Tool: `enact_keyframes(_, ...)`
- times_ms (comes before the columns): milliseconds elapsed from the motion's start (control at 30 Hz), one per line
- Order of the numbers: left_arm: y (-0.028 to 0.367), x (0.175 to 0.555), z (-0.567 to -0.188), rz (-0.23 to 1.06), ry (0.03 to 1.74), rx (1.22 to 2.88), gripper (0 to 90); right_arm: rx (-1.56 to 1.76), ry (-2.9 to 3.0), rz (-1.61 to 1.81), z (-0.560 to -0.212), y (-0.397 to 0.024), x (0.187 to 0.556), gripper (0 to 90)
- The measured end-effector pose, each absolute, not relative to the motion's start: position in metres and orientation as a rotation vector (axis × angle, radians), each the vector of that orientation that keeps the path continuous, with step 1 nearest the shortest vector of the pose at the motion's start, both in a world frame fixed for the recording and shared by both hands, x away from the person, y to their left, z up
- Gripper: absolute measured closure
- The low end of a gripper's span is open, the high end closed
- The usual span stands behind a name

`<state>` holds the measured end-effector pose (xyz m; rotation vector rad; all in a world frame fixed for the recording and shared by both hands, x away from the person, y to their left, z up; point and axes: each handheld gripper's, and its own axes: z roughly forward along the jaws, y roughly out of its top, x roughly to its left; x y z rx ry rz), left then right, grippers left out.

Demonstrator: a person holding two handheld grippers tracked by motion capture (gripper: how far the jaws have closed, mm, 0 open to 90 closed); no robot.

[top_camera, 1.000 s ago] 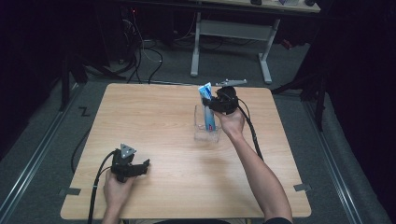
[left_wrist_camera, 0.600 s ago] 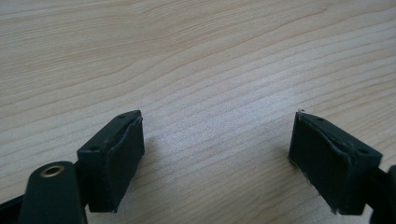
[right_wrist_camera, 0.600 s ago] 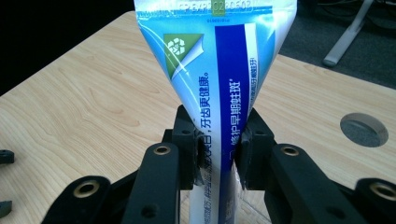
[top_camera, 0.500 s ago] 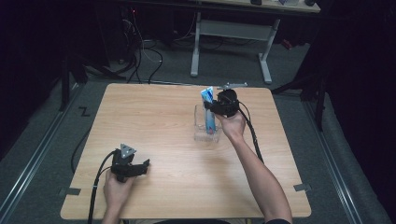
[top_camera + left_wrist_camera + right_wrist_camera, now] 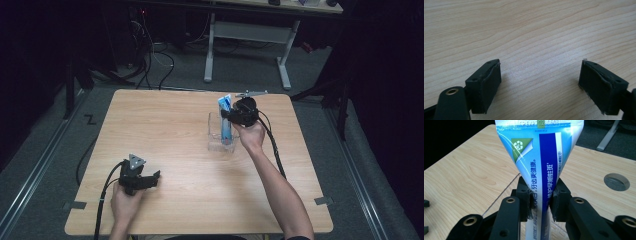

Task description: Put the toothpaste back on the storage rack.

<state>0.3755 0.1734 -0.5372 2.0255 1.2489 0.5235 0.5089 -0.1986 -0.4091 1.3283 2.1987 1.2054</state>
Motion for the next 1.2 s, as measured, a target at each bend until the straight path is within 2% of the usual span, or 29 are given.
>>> enact_keyframes(1200,0.173,0.375,-0.537,0.523,1.249,2.026,18.5,1.410,2.158,1.180,-0.416,-0.229,0.506,70.3)
